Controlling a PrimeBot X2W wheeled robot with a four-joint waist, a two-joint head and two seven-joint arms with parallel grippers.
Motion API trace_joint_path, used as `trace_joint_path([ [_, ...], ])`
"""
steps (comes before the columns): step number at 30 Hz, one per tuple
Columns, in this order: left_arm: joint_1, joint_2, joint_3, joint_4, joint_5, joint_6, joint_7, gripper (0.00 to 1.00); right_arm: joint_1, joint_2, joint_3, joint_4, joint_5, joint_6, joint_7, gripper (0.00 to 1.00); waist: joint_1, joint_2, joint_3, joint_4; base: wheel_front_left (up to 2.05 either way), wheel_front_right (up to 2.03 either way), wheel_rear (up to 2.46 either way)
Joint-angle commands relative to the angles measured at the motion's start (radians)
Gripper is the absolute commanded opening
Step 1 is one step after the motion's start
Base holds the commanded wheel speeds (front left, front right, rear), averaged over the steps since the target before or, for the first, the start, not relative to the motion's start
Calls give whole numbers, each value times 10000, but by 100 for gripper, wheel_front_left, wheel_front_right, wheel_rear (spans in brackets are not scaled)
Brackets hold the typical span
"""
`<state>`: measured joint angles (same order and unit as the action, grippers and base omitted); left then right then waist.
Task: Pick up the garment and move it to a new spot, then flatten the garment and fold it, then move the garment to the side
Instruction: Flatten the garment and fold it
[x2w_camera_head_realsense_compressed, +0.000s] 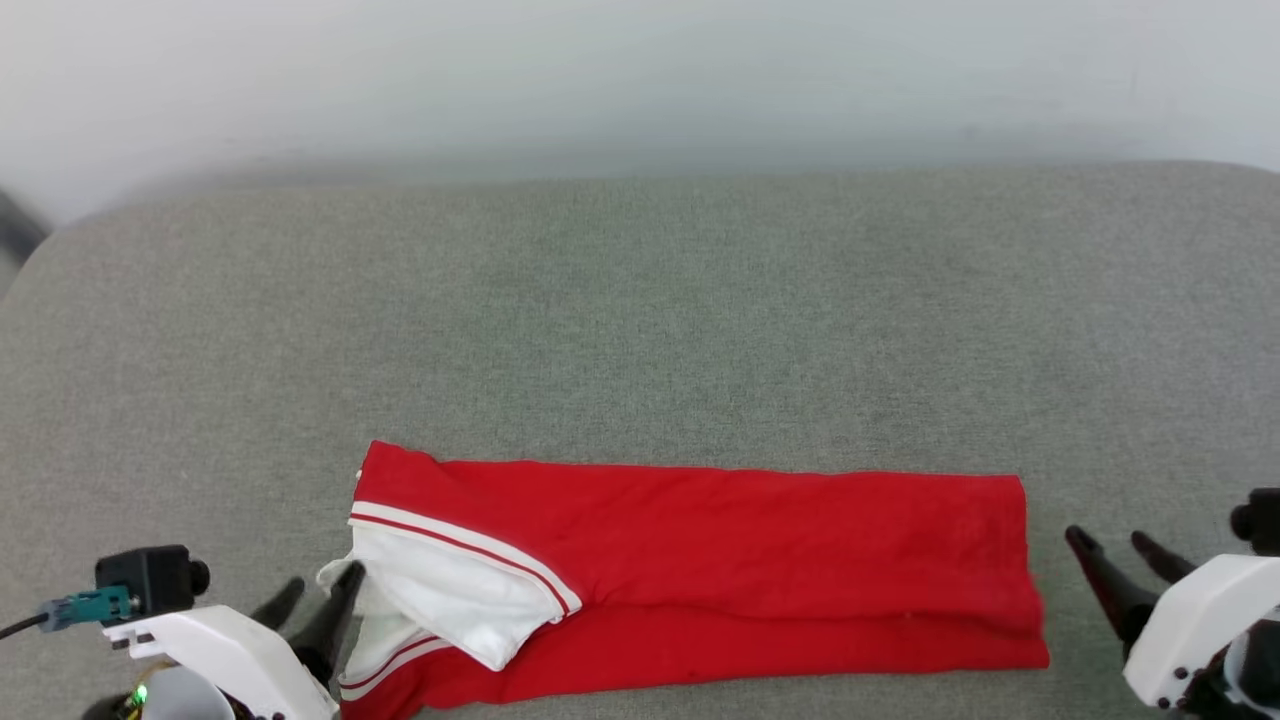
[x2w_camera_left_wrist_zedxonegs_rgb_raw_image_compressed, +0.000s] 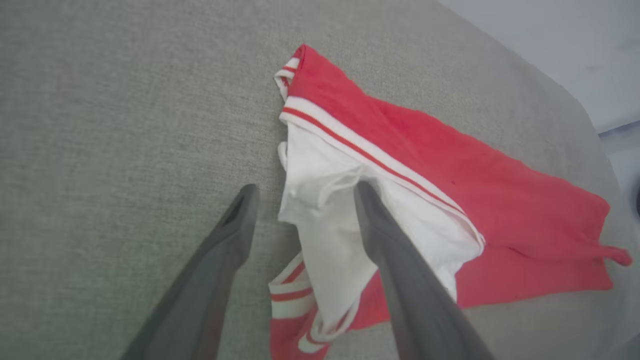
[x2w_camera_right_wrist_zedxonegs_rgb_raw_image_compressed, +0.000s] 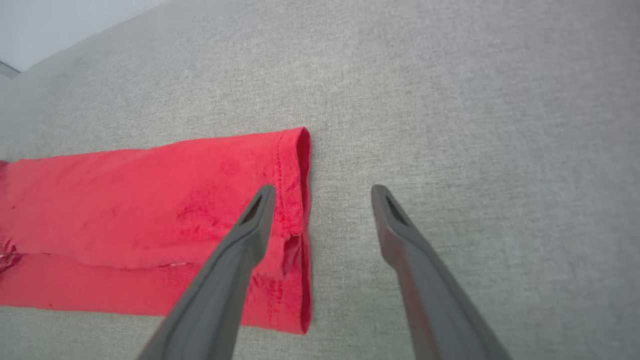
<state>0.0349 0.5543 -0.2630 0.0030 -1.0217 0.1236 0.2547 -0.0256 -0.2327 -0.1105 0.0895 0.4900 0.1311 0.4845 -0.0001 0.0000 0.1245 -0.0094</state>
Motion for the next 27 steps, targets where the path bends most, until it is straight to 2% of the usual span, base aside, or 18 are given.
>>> trace_joint_path([
  [1,-135,1,64,-176,295,103,-323,100,164,-29,-203,-338,-116,-8,66,100,1,0,-180,-40,0,0,0],
  [7,-399,-354,217,-753,1092,538,-1609,100,229,-79,-1120,-1228,-199,-8,1271,100,1,0,-604,-15,0,0,0],
  [12,-600,-760,-11,-1043,1883,530,-2752,100,69,-28,-1714,-1637,-297,-8,2958,100,1,0,-746,164,0,0,0],
  [17,-956,-1082,-318,-1084,2845,409,-4030,100,-127,42,-1801,-1856,-518,-8,4252,100,1,0,-528,498,0,0,0],
  [21,-1328,-1227,-484,-919,3572,371,-4737,100,-180,271,-1775,-1817,-644,-8,4797,100,1,0,-190,848,0,0,0],
  [27,-1796,-1434,-586,-883,4164,261,-5051,100,-476,488,-1591,-1132,-623,-8,4974,100,1,0,430,1247,0,0,0],
])
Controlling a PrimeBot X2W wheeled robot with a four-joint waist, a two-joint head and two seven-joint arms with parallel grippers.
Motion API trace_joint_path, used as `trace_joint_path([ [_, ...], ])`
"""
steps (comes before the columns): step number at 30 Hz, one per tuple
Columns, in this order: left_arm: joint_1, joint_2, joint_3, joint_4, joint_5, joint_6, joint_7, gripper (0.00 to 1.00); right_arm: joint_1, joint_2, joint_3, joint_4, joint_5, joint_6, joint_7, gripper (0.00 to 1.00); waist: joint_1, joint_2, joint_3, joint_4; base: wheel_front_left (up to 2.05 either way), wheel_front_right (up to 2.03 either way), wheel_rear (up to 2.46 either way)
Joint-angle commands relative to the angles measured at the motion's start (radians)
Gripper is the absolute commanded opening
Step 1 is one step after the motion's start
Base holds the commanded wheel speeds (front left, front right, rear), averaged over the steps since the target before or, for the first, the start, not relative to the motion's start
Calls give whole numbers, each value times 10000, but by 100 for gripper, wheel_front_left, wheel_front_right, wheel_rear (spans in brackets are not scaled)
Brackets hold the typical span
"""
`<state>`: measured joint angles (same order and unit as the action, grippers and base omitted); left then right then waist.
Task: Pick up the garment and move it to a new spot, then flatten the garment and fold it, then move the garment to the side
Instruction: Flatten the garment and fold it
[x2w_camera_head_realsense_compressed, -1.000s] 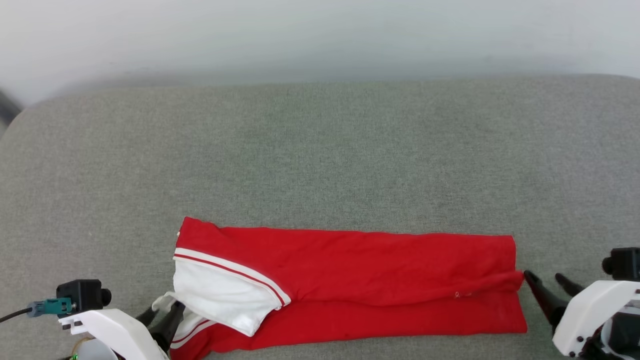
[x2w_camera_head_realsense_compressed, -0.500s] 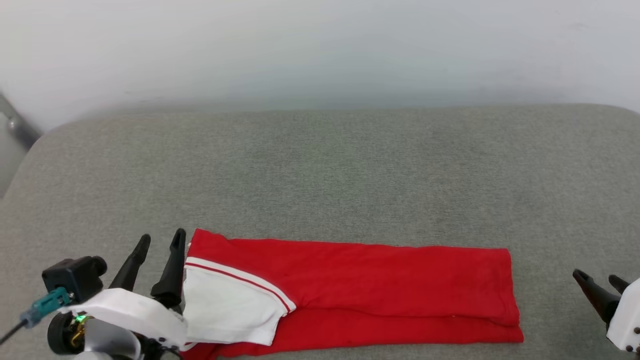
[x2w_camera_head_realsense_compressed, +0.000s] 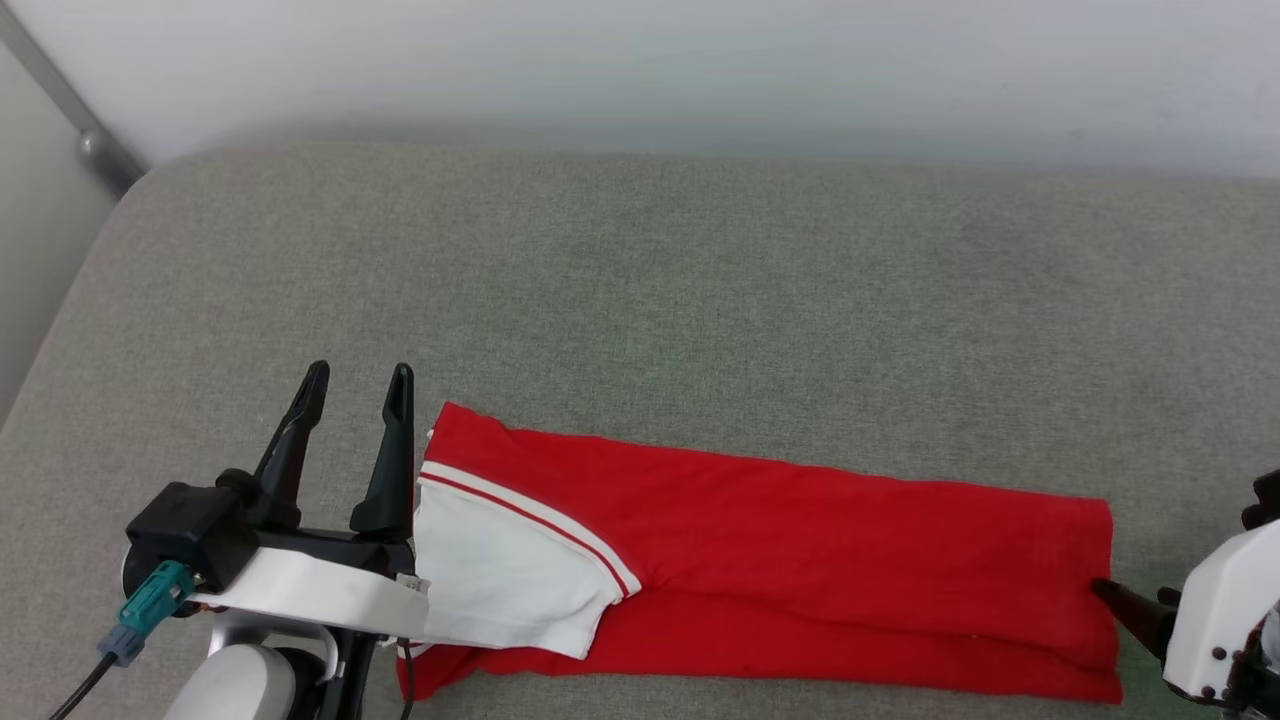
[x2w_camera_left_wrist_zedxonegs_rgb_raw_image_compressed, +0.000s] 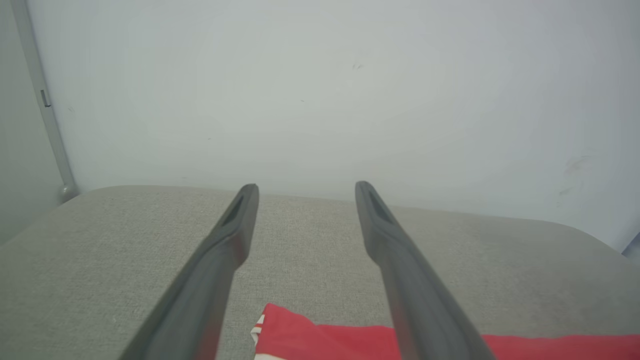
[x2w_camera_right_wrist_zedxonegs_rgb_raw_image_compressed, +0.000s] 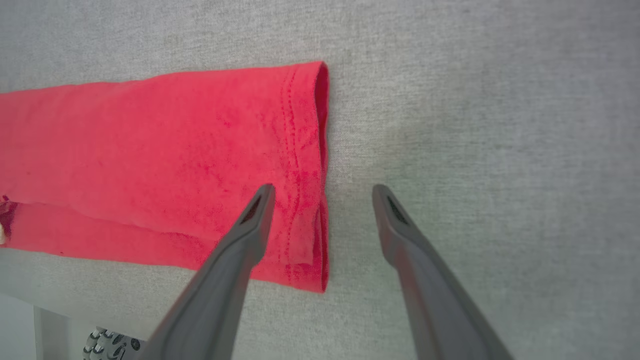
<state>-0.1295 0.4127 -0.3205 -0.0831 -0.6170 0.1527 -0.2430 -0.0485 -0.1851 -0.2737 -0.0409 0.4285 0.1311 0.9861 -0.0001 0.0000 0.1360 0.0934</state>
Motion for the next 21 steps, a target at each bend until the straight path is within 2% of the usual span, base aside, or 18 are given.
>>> trace_joint_path([
  [1,-190,-26,-12,-17,171,-71,-93,100,-336,10,111,381,20,-8,-77,100,1,0,419,249,0,0,0],
  [10,-203,-14,192,133,433,-158,-179,100,-760,164,977,2285,410,-8,-223,100,1,0,716,283,0,0,0],
  [11,-190,-9,205,142,443,-145,-181,100,-778,146,1062,2384,479,-8,-219,69,1,0,715,277,0,0,0],
  [12,-178,0,203,155,441,-148,-184,100,-814,123,1132,2468,540,-6,-253,21,1,0,707,267,0,0,0],
  [13,-156,17,198,183,451,-158,-184,100,-850,78,1195,2533,593,-6,-261,0,1,0,685,252,0,0,0],
  [21,8,144,172,268,512,-111,-144,100,-1154,-422,1541,2500,1051,-8,-621,0,1,0,385,86,0,0,0],
])
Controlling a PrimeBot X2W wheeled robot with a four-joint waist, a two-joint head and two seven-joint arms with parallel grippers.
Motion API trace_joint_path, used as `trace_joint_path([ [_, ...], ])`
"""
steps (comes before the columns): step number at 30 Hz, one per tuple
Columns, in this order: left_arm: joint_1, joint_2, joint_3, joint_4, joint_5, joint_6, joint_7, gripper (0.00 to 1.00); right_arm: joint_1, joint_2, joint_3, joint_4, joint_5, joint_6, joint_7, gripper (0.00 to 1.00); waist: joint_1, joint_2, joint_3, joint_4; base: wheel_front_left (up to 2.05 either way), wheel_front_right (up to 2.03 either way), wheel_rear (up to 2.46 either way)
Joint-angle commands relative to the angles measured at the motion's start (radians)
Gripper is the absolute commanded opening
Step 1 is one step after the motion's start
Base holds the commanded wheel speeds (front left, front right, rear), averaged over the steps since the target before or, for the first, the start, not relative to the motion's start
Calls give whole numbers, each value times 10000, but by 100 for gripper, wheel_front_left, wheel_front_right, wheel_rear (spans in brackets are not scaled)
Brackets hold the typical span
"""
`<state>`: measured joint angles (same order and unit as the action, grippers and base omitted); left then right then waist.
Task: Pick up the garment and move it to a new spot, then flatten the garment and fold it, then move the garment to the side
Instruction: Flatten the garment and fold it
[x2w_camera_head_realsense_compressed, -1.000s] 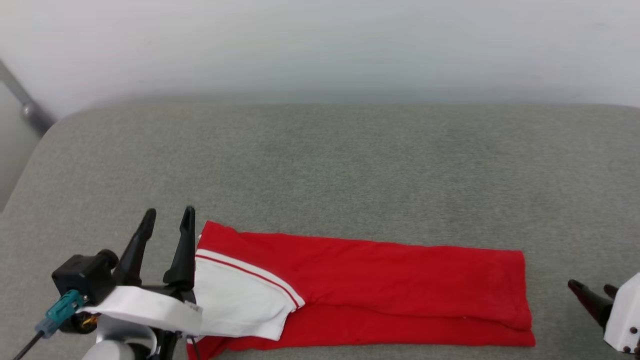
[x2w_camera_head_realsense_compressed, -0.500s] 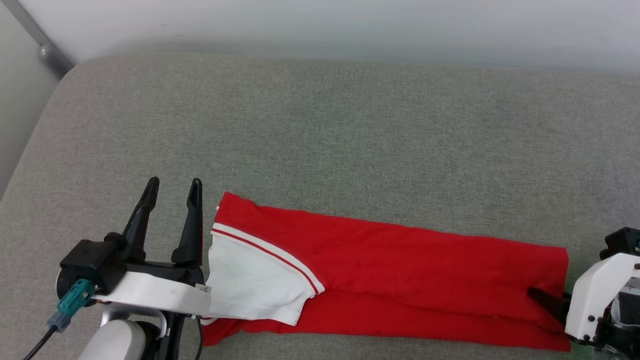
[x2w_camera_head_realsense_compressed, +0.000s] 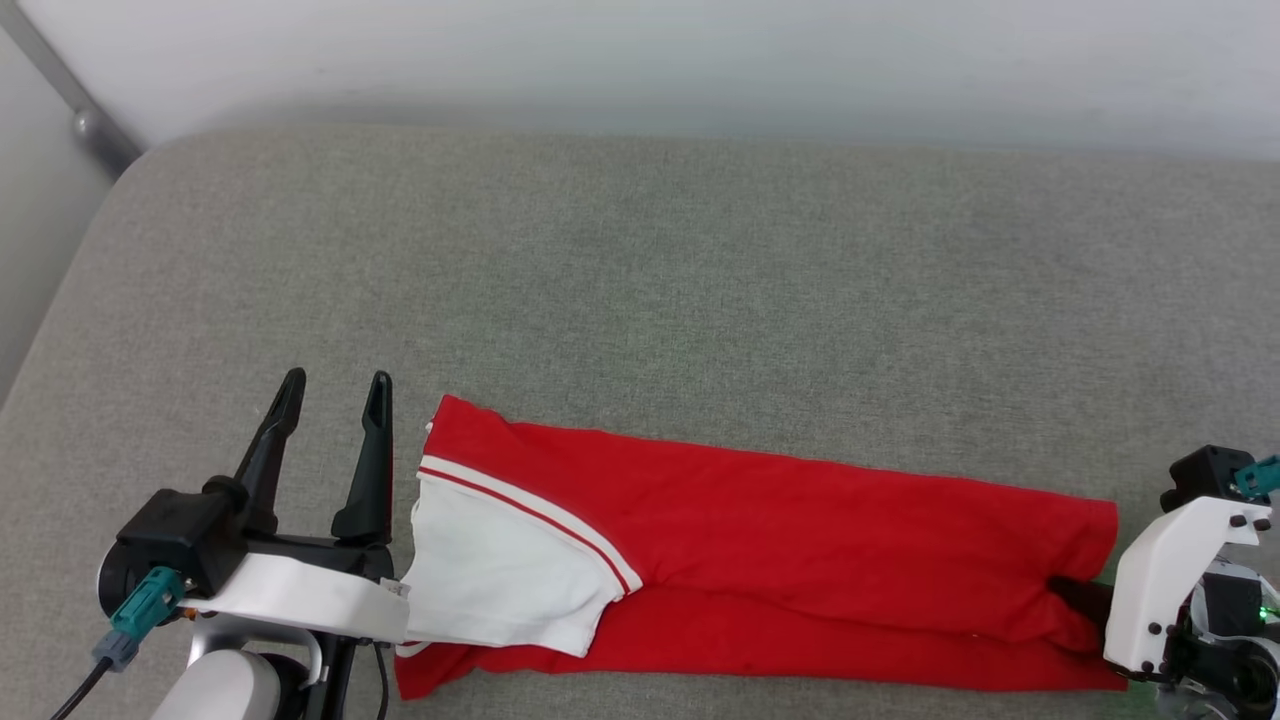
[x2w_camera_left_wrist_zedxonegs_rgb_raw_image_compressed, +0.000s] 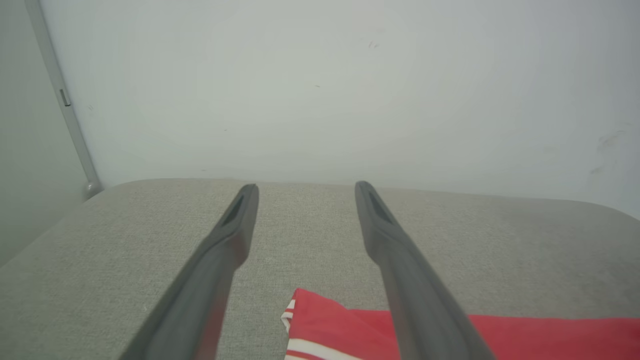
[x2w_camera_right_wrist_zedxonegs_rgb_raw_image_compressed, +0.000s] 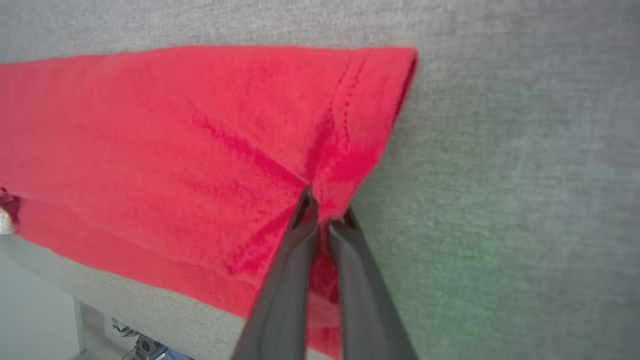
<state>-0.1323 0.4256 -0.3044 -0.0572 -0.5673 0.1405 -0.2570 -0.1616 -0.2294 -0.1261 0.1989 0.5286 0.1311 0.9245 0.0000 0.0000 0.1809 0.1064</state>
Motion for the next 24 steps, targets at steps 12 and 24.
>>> trace_joint_path([
  [12,526,324,44,-172,117,383,284,100,256,-480,-183,-479,402,-8,-374,0,0,0,-706,-603,0,0,0],
  [24,820,428,-20,-379,227,639,413,100,722,-13,-3480,-1290,-243,-8,475,0,0,0,-910,-1484,0,0,0],
])
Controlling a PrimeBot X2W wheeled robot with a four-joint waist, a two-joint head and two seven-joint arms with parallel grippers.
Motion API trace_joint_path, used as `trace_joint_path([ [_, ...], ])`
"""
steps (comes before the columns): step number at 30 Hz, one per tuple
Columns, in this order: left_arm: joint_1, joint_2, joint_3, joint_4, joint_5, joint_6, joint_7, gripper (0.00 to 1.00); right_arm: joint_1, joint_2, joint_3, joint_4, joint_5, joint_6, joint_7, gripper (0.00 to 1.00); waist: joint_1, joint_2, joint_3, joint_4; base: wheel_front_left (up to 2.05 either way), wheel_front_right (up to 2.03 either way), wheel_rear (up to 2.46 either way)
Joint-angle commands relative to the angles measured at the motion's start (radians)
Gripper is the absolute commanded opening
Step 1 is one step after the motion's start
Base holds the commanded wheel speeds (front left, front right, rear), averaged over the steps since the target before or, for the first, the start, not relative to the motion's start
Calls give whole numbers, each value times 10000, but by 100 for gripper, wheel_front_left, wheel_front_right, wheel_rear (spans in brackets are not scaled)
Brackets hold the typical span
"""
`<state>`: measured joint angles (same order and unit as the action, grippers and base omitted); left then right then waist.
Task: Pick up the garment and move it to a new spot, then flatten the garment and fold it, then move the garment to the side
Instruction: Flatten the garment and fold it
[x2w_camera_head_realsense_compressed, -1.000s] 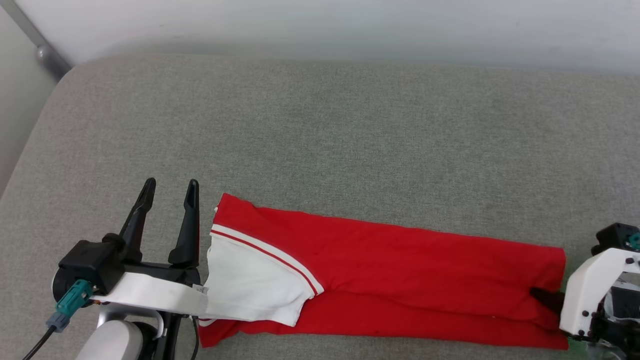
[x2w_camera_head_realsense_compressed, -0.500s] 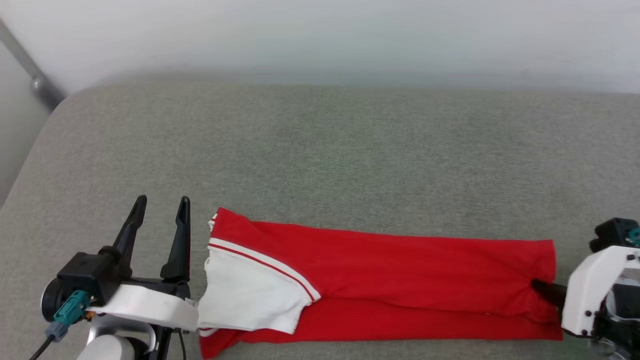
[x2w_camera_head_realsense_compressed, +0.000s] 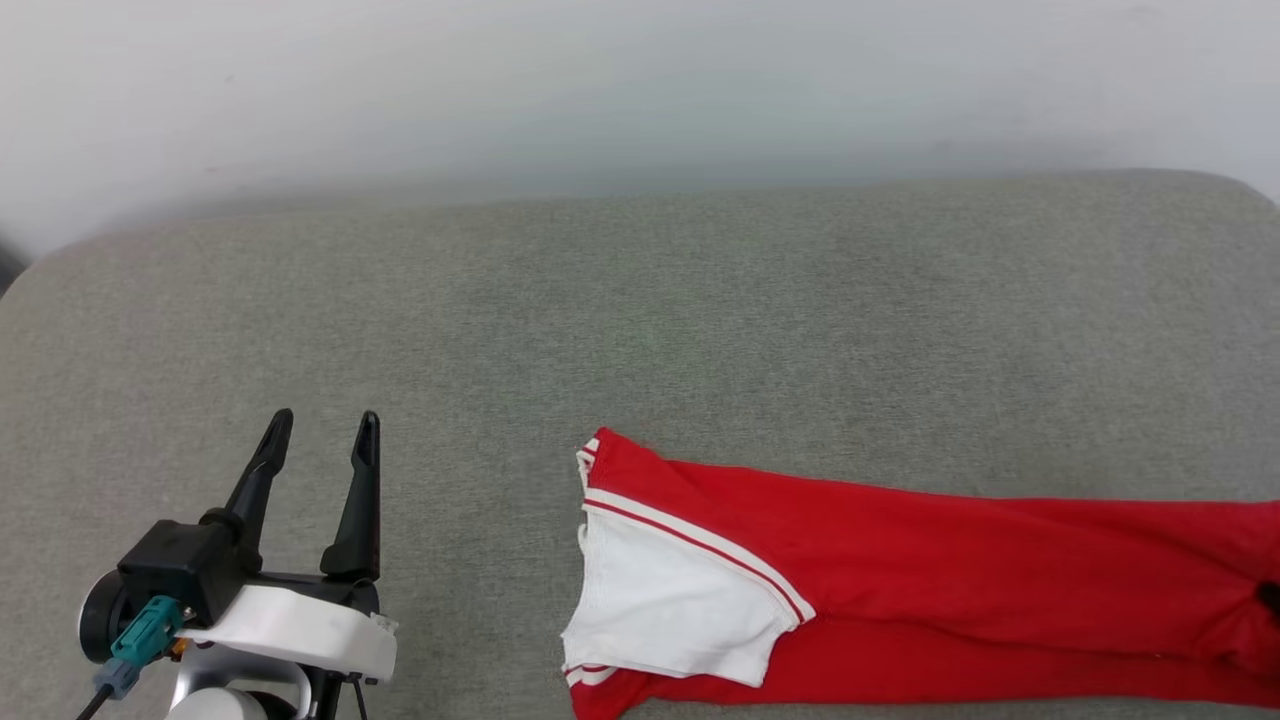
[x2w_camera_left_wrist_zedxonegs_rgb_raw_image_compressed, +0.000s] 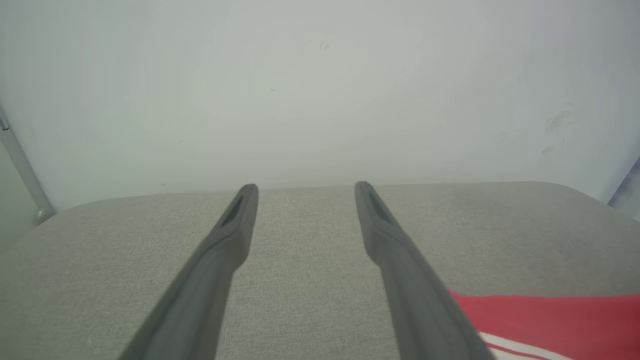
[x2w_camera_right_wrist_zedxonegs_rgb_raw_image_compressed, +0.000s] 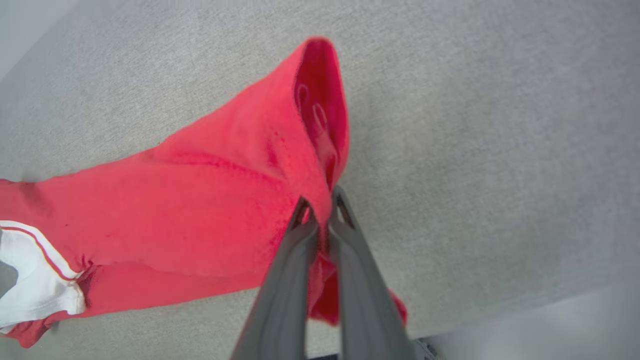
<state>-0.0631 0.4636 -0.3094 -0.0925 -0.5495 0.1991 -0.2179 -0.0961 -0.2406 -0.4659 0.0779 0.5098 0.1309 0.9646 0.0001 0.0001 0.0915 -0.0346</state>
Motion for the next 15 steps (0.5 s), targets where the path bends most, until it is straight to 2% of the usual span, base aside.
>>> trace_joint_path([
  [1,133,62,37,-44,55,63,21,100,62,206,-313,-187,-95,-4,256,0,-1,-1,-6,-124,0,0,0],
  [6,133,119,81,-70,67,133,12,100,-282,1114,-960,-636,314,-4,1305,0,-1,-1,11,-248,0,0,0],
  [10,152,90,144,-56,15,217,-27,100,-583,1722,-952,-713,1417,-4,2086,0,-1,-1,13,-178,0,0,0],
  [15,158,41,146,-53,-63,275,-34,100,-819,1938,-282,-108,3285,-4,2368,0,-1,-1,44,149,0,0,0],
])
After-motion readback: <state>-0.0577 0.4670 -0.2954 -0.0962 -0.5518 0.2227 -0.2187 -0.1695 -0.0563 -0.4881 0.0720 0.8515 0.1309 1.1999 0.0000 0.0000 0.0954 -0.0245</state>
